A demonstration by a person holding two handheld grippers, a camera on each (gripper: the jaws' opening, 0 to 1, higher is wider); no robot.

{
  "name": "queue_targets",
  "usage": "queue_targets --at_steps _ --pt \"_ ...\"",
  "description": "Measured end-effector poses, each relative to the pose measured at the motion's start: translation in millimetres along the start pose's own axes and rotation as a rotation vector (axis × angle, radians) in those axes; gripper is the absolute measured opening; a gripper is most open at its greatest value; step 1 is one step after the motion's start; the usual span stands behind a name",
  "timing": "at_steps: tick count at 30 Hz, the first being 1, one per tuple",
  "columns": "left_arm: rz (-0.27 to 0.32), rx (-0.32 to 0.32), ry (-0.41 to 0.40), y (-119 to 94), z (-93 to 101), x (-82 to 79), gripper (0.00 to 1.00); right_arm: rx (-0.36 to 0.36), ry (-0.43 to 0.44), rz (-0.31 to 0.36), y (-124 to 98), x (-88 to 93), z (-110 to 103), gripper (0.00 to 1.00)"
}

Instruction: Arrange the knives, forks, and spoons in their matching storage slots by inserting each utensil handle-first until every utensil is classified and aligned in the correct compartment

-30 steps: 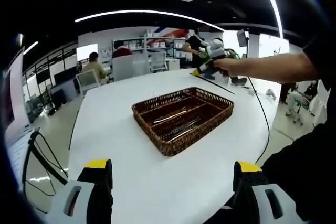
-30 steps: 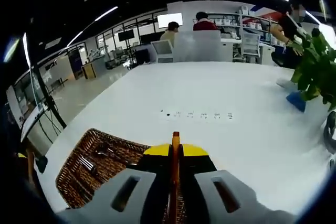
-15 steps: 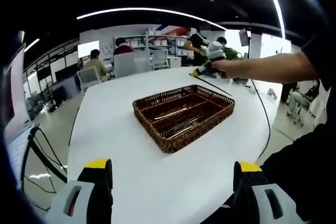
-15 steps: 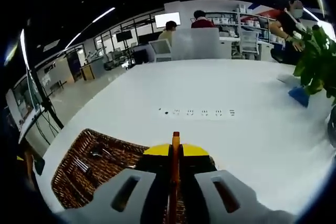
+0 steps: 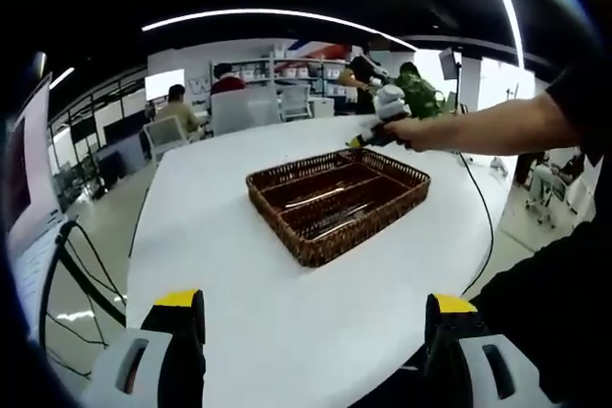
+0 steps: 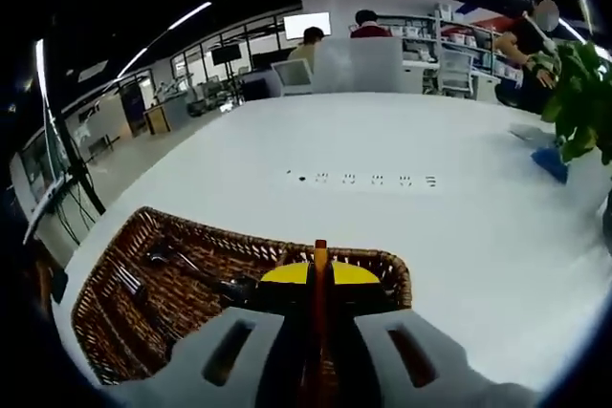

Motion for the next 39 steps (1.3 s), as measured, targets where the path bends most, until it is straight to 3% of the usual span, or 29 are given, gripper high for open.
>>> queue_targets --at_steps 9,19,25,30,32,34,37,39 --pt "-0.006 -0.001 0.007 2.8 -1.3 -0.7 1.0 0.019 -0.029 -0.052 11.0 15.0 3.9 0.02" --pt "-0.015 -0.003 0.013 4.5 -2.2 -0.3 1.0 0.057 -0.051 -0.163 25.4 38.6 1.3 0.03" --pt "-0.022 -0.01 0.01 3.9 -3.7 2.9 1.0 0.057 -0.073 -0.156 24.9 35.6 1.0 0.03" --pt "-0.022 -0.009 0.011 5.2 -3.1 3.2 1.0 0.009 -0.087 -0.132 19.0 32.1 -4.2 0.05" --pt "-0.017 -0.008 0.013 5.7 -2.0 1.6 1.0 0.008 -0.142 -0.104 14.9 26.0 -4.3 0.15" --pt "-0.016 -0.009 0.015 6.0 -1.5 0.9 1.0 -0.005 -0.14 -0.069 11.2 17.5 -4.9 0.29" --pt "0.006 -0.007 0.017 7.0 1.0 -6.8 1.0 -0.01 -0.18 -0.02 1.4 4.8 -0.5 0.35" --pt "0.027 -0.004 0.014 7.9 1.6 -12.3 1.0 0.0 -0.232 0.009 -5.1 -2.1 5.7 0.48"
Point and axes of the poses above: the point that each gripper's makers call its tool centre point, and the gripper's own axes: y roughly forward along the fingers, z roughly to its right, x roughly out of its underside, the point moved 4 cm from there along -y, roughly backward along the fingers, and after that the axes turned 13 degrees about -y, right-handed, at the moved point
